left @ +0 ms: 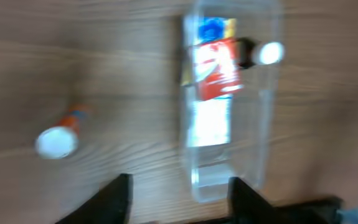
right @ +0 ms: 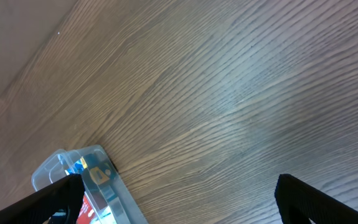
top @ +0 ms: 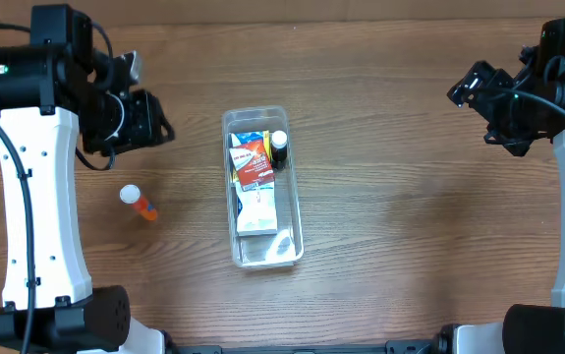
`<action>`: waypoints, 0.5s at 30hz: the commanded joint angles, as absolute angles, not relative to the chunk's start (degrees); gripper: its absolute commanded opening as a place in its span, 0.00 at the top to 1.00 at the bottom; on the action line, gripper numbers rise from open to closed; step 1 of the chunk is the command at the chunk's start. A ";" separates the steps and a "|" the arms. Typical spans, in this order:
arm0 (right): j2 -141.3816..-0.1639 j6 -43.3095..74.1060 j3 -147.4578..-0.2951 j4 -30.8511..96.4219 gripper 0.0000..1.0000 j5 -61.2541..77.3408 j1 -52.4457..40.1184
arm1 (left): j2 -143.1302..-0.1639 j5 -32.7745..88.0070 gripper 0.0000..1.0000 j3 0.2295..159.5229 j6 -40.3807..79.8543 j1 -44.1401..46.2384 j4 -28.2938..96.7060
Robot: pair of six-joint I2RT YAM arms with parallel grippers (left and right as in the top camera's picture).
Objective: Pack container
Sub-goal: 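Move the left gripper to the orange tube and grasp it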
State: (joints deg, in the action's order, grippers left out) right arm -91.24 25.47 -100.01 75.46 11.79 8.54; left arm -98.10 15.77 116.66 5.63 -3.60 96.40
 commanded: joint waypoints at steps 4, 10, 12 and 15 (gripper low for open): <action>-90.98 25.50 -100.36 75.16 0.00 11.86 8.47 | -87.72 -7.88 0.00 99.79 16.10 -2.68 93.03; -90.98 25.50 -100.36 75.13 0.00 11.86 8.47 | -87.99 -4.89 0.00 77.65 15.29 -6.92 76.16; -90.98 25.50 -100.36 75.16 0.00 11.86 8.47 | -88.01 -4.80 0.00 75.09 13.26 -8.49 71.64; -90.98 25.50 -100.36 75.16 0.00 11.86 8.47 | -88.05 -4.84 0.10 74.02 11.03 -8.71 69.82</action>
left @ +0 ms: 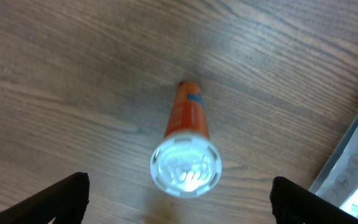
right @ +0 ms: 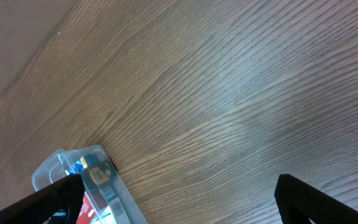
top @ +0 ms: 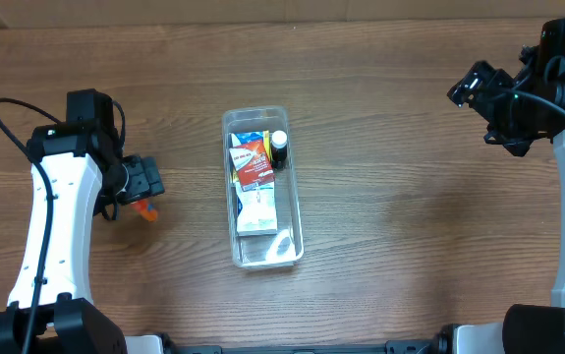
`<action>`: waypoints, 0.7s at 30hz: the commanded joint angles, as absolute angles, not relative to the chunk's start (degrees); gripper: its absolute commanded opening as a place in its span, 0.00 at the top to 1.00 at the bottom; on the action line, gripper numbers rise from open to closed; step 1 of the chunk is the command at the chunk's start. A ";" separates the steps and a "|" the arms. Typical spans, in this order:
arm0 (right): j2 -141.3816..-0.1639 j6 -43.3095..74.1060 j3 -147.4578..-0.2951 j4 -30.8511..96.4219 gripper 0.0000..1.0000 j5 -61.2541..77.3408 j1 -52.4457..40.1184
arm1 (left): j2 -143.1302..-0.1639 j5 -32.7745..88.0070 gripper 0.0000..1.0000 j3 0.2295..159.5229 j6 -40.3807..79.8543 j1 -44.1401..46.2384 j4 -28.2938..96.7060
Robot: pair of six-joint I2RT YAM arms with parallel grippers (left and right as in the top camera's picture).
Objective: Pack container
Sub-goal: 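Move the left gripper to the orange tube and grasp it, then lower the orange tube into the container beside the boxes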
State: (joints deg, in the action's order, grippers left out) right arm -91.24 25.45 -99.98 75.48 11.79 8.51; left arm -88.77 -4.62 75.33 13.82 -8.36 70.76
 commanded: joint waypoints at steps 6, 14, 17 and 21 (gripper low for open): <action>-90.98 25.50 -100.36 75.13 0.00 11.86 8.47 | -88.12 -4.82 0.19 68.49 8.95 -8.71 61.19; -90.98 25.50 -100.36 75.16 0.00 11.86 8.49 | -88.12 -2.94 0.49 68.49 8.73 -8.71 60.60; -90.98 25.50 -100.36 75.16 0.00 11.86 8.47 | -88.05 -2.94 0.69 69.91 9.28 -8.71 63.42; -90.98 25.50 -100.36 75.16 0.00 11.86 8.47 | -88.03 -2.44 0.75 83.81 10.57 -8.45 74.32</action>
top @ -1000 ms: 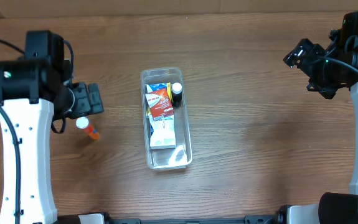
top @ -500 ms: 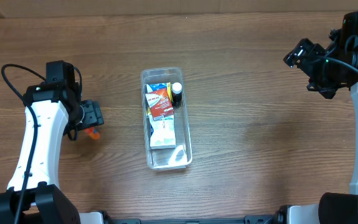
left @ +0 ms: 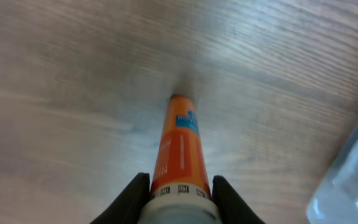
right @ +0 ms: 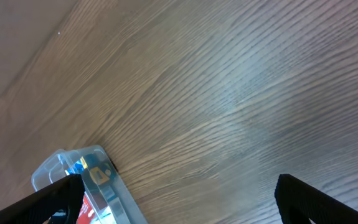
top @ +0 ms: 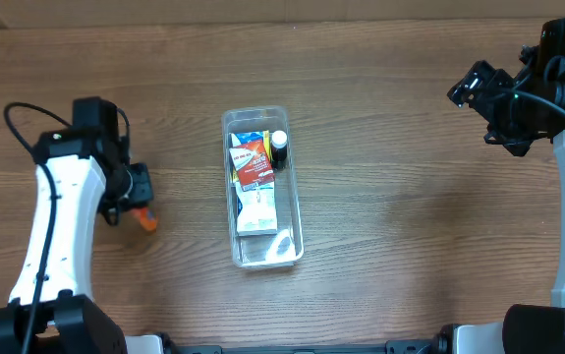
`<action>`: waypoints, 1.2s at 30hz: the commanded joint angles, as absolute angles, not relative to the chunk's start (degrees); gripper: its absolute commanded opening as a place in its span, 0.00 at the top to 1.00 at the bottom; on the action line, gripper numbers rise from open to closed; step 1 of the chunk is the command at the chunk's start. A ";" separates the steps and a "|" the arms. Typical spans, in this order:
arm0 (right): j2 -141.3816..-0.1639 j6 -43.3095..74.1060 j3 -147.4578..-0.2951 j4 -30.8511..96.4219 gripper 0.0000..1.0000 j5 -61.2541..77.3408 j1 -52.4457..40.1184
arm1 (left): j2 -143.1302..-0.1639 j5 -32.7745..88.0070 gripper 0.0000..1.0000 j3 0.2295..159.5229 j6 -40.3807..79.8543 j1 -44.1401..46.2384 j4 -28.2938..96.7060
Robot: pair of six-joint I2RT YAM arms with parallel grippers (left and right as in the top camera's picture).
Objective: Pack container
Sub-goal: 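Lower the orange tube into the container beside the boxes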
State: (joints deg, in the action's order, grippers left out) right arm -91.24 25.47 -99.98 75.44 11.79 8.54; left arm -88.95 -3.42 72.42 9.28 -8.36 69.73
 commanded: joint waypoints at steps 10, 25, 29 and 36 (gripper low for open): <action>-90.98 25.50 -100.36 75.16 0.00 11.86 8.47 | -89.19 5.76 0.75 103.42 19.46 18.61 78.70; -90.98 25.50 -100.36 75.16 0.00 11.86 8.49 | -111.59 -2.63 0.76 103.33 22.35 31.31 69.38; -90.98 25.50 -100.36 75.16 0.00 11.86 8.47 | -109.01 -1.45 0.77 103.35 22.31 31.33 69.10; -90.98 25.50 -100.36 75.16 0.00 11.86 8.47 | -105.82 -1.52 0.73 103.35 21.63 31.31 71.55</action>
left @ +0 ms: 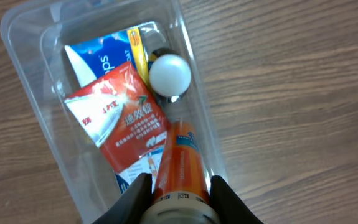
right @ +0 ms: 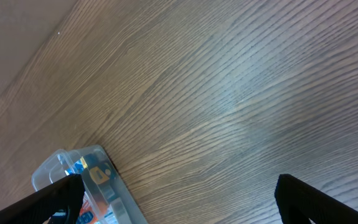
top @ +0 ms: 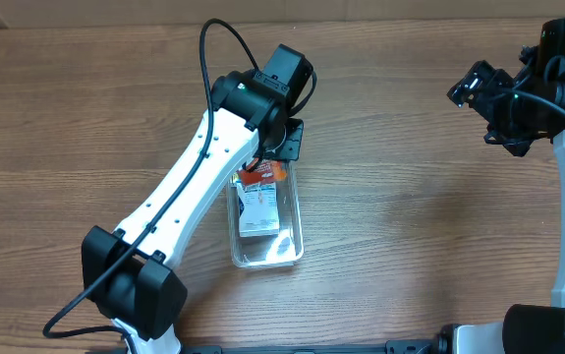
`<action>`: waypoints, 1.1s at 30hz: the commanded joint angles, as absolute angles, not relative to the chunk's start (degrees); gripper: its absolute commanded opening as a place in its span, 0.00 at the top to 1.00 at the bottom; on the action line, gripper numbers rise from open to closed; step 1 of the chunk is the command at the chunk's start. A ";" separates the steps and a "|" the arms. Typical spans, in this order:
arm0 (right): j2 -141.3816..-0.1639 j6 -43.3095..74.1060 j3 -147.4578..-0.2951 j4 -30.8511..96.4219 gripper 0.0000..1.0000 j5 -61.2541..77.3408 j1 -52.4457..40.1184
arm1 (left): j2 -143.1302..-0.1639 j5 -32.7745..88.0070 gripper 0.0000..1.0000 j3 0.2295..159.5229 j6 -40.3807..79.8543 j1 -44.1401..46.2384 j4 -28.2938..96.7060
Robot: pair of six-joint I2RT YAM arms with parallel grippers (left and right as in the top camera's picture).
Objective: Pack container
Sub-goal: 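Lower the orange tube into the container beside the boxes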
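Note:
My left gripper [left: 177, 199] is shut on an orange tube [left: 179, 158] with a white cap, and holds it over the far end of the clear plastic container [left: 29, 81]. Inside lie a red and white packet [left: 116, 121], a blue packet [left: 98, 59] and a dark bottle with a white cap [left: 170, 73]. From overhead the left gripper [top: 277, 147] hangs above the container [top: 287, 251], hiding its far end. My right gripper [right: 172, 205] stands open and empty, high at the right of the table.
Brown wooden table [top: 410, 216] all around. The left arm [top: 194, 187] stretches diagonally from the front left to the container. The right arm stands along the right edge.
My left gripper, then shut on the orange tube at the left of the table, now holds it over the container's far end. The right arm is unchanged.
The orange tube lay on the table left of the container, with my left gripper open and higher up. Then the gripper stood open over the tube, then shut on it. Now the tube hangs above the container. My right gripper stayed open and still.

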State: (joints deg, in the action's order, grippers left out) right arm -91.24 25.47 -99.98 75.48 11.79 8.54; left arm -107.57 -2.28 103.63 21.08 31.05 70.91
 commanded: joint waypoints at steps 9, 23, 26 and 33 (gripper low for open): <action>-90.98 25.50 -100.36 75.16 0.00 11.86 8.47 | -101.38 -0.80 0.68 103.39 20.67 31.40 70.41; -90.98 25.50 -100.36 75.16 0.00 11.86 8.47 | -105.86 -2.98 0.70 103.35 19.97 31.53 71.16; -90.98 25.50 -100.36 75.16 0.00 11.86 8.47 | -99.11 -2.96 0.64 103.35 19.79 31.53 69.73; -90.98 25.50 -100.36 75.16 0.00 11.86 8.47 | -106.32 -2.33 0.66 103.26 19.66 31.59 68.27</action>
